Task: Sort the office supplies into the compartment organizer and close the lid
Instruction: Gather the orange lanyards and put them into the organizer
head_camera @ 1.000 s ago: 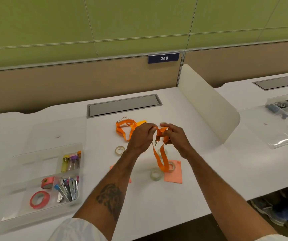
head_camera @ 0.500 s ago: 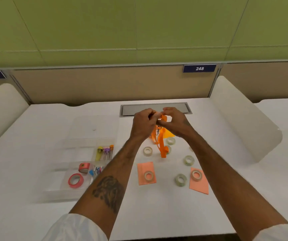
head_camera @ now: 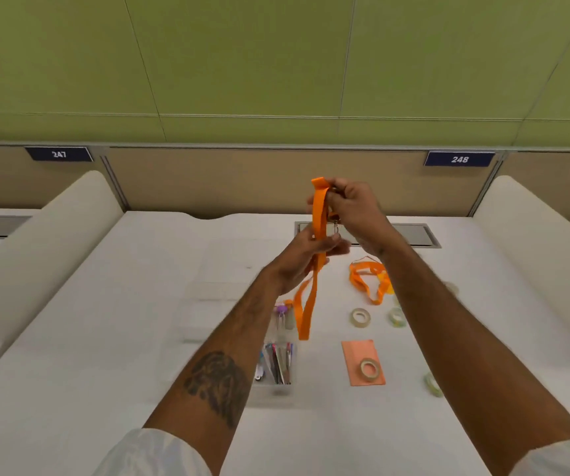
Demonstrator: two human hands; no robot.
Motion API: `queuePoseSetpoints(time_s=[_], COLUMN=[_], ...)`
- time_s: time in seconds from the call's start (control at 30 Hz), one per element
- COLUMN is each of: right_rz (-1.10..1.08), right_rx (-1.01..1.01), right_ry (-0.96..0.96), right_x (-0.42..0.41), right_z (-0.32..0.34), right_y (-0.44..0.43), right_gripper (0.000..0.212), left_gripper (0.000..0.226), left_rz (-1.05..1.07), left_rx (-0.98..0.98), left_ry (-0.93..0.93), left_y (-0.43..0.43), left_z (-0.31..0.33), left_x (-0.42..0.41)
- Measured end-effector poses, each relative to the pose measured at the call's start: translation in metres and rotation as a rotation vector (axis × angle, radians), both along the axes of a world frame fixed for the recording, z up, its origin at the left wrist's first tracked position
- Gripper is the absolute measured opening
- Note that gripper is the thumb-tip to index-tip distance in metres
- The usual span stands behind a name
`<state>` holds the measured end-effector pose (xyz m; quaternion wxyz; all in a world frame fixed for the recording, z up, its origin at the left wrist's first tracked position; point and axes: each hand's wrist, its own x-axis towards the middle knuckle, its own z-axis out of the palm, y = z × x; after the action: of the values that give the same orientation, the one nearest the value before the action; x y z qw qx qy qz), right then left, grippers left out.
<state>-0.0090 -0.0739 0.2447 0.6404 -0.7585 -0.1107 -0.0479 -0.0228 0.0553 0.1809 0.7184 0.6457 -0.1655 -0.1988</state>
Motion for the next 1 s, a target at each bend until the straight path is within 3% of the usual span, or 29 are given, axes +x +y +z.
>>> queuePoseSetpoints(time_s=[0.17, 0.3, 0.43, 0.67, 0.8, 0.9, 1.0], right_rz=[-0.107, -0.233, -0.254, 0.023, 0.179, 0.134, 0.071], right_rx=[0.2, 0.128, 0.106, 0.215, 0.082, -0.072, -0.139], right_ry=[0.022, 0.131, 0.262, 0.491, 0.447, 0.364, 0.319], right_x=[0.015, 0.018, 0.013, 0.003, -0.005, -0.007, -0.001], right_z=[0.005, -0.019, -0.054, -0.101, -0.126, -0.138, -0.139], right_y=[0.039, 0.062, 0.091, 0.147, 0.175, 0.19, 0.192], right_gripper=[0.035, 0.041, 0.033, 0.031, 0.04, 0.023, 0.017], left_gripper=[0.027, 0.023, 0.024, 0.025, 0.026, 0.025, 0.023], left_rz=[0.055, 0.237, 0.358, 0.503, 0.557, 0.604, 0.663], left_rx=[-0.071, -0.194, -0.302, -0.494, -0.635, -0.722, -0.658], left_ry=[0.09, 0.145, 0.204, 0.339, 0.387, 0.406, 0.38], left_y=[0.068, 0.12, 0.144, 0.153, 0.153, 0.153, 0.161], left_z=[-0.027, -0.038, -0.036, -0.027, -0.025, -0.025, -0.027], left_x=[0.012, 0.025, 0.035, 0.044, 0.047, 0.049, 0.053])
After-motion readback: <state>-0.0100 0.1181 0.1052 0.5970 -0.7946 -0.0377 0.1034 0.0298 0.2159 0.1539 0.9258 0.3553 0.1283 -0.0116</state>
